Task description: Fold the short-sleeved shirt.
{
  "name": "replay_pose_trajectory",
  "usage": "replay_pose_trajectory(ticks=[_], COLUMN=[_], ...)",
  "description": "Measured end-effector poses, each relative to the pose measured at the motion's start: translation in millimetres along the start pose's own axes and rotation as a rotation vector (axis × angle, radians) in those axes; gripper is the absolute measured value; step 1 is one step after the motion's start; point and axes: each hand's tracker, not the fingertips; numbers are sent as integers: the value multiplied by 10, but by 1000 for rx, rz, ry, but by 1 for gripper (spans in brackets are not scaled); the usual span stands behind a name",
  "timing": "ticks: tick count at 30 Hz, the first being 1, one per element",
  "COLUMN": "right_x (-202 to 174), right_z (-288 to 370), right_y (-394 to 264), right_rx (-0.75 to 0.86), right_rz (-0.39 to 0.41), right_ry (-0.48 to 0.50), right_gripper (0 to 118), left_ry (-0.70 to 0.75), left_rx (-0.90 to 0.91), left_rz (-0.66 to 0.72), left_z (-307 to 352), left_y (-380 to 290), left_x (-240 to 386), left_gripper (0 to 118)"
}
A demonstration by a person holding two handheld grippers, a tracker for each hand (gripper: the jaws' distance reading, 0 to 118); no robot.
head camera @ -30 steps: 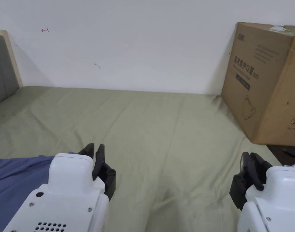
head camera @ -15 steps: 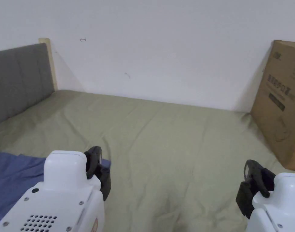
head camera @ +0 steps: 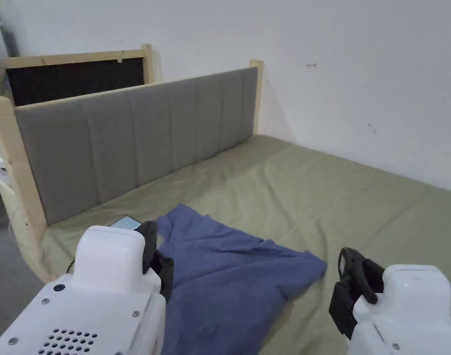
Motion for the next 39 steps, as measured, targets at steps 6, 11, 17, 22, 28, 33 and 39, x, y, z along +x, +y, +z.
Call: replay_pose_trajectory(ticks=[6, 11, 17, 22, 28, 33, 39], right_x=[-137, -47, 108, 290, 460, 475, 419], right_z=[-211, -359, -562, -587, -631, -677, -711], right_y=[-124, -243, -483, -687, -804, -831, -874], right_rx=[-60, -125, -225, -306, -363, -387, -414], right_rz=[7, 13, 12, -22, -49, -45, 1], right_ry=[40, 27, -1, -52, -90, -91, -68], right_gripper=[0, 0, 0, 0, 0, 0, 0], left_ry=[4, -69, -173, -235, -308, -277, -255], left_rx=[-82, -225, -485, -726, -924, -897, -930], left_rz=[3, 38, 144, 129, 119, 93, -22], left_z=[-293, -797, -1900, -2841, -3269, -3297, -3649], left_y=[-189, -470, -1065, -1628, -1916, -1818, -2042], left_x=[-59, 30, 98, 155, 235, 373, 587], left_gripper=[0, 0, 0, 0, 105, 115, 115])
